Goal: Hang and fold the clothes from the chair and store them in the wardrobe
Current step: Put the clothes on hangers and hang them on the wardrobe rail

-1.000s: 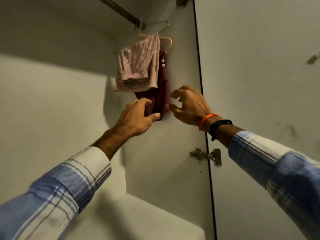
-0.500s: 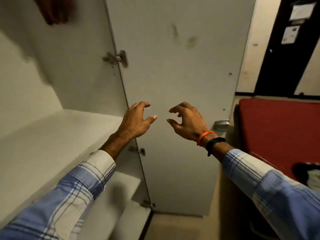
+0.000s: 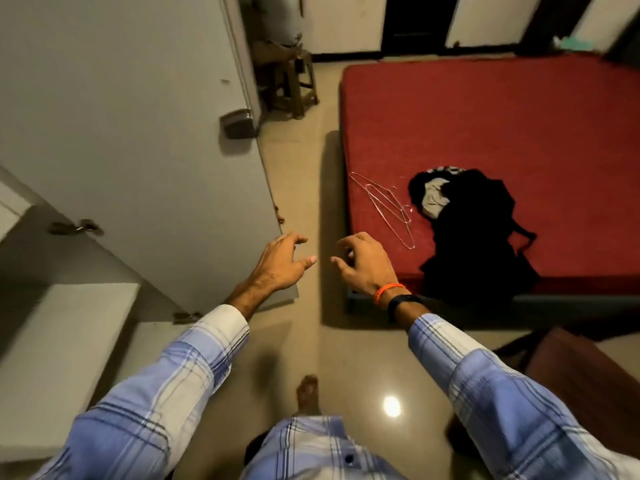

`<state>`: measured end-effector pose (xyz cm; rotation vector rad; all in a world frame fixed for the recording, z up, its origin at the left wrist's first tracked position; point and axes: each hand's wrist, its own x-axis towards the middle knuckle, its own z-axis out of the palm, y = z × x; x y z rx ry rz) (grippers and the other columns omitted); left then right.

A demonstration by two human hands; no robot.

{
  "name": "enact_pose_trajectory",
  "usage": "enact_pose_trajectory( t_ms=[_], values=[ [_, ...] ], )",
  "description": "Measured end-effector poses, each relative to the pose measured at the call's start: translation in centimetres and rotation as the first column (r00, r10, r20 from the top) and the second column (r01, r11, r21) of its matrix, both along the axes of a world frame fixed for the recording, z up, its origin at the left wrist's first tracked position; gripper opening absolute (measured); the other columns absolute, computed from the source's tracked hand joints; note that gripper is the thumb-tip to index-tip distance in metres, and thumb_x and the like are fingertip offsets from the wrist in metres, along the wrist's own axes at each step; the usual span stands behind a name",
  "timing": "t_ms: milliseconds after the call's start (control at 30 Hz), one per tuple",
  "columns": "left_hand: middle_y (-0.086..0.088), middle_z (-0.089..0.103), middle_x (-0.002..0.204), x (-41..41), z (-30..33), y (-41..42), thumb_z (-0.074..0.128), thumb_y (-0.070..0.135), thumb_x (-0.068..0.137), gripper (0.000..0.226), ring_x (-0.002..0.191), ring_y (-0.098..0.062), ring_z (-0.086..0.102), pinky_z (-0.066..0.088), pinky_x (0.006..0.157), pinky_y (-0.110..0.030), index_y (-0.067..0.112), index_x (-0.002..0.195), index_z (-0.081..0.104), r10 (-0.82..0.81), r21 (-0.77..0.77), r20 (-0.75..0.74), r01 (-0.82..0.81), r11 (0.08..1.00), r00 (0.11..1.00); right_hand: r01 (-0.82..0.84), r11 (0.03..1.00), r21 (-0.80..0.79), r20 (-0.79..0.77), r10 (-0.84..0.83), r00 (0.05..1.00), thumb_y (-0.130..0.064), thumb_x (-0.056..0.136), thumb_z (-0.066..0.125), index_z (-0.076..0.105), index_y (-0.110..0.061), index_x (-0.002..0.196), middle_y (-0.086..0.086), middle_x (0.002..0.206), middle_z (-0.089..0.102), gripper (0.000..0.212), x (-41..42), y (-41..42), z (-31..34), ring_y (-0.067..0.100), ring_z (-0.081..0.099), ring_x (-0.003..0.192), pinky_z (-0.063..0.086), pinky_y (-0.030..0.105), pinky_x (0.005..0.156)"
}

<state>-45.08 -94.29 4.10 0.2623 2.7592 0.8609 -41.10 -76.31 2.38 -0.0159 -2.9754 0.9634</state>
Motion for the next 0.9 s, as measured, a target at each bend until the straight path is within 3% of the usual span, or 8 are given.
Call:
enact_pose_trajectory(
  t_ms=[300,467,667,900],
  values=[
    [-0.007,0.059,0.132,-4.4,-7.9,17.8,0.072,0.031,0.087,0.049,0.119,-0.023,0.056,0.041,0.097,-0.025,0.013,0.13,0.056,-0.286,0.007,0.175,0.289,0.957,0.942,0.348,0.937,0.01,0.176,-0.345,0.922,-0.034,0.087,0.066,0.062,-0.013,0.12,0.007,0.118,0.058,0.039,1.6,15.4,-6.7,0.024,0.058,0.106,0.049,0.038,0.095],
    [-0.008,0.058,0.134,-8.1,-10.1,26.2,0.071,0.03,0.088,0.05,0.121,-0.023,0.055,0.04,0.101,-0.028,0.012,0.132,0.055,-0.411,0.019,0.249,0.42,0.907,0.877,0.502,0.865,-0.001,0.223,-0.489,0.843,-0.033,0.087,0.069,0.064,-0.014,0.12,0.005,0.116,0.06,0.038,0.4,22.8,-8.1,0.02,0.061,0.101,0.05,0.033,0.092],
    [-0.01,0.061,0.131,-11.5,-11.5,33.9,0.072,0.029,0.088,0.051,0.119,-0.024,0.058,0.044,0.104,-0.033,0.009,0.131,0.056,-0.478,0.002,0.274,0.496,0.868,0.835,0.608,0.792,-0.042,0.256,-0.58,0.773,-0.031,0.086,0.07,0.066,-0.016,0.117,0.003,0.114,0.062,0.035,-1.7,29.8,-10.0,0.018,0.063,0.095,0.052,0.03,0.088],
    [-0.008,0.061,0.132,-14.4,-12.8,41.4,0.07,0.027,0.089,0.049,0.121,-0.023,0.058,0.042,0.104,-0.029,0.008,0.132,0.055,-0.402,-0.017,0.294,0.425,0.905,0.867,0.538,0.84,-0.072,0.283,-0.5,0.818,-0.03,0.087,0.07,0.065,-0.015,0.117,0.002,0.112,0.061,0.034,-5.8,38.9,-12.9,0.018,0.064,0.093,0.048,0.024,0.082]
  ],
)
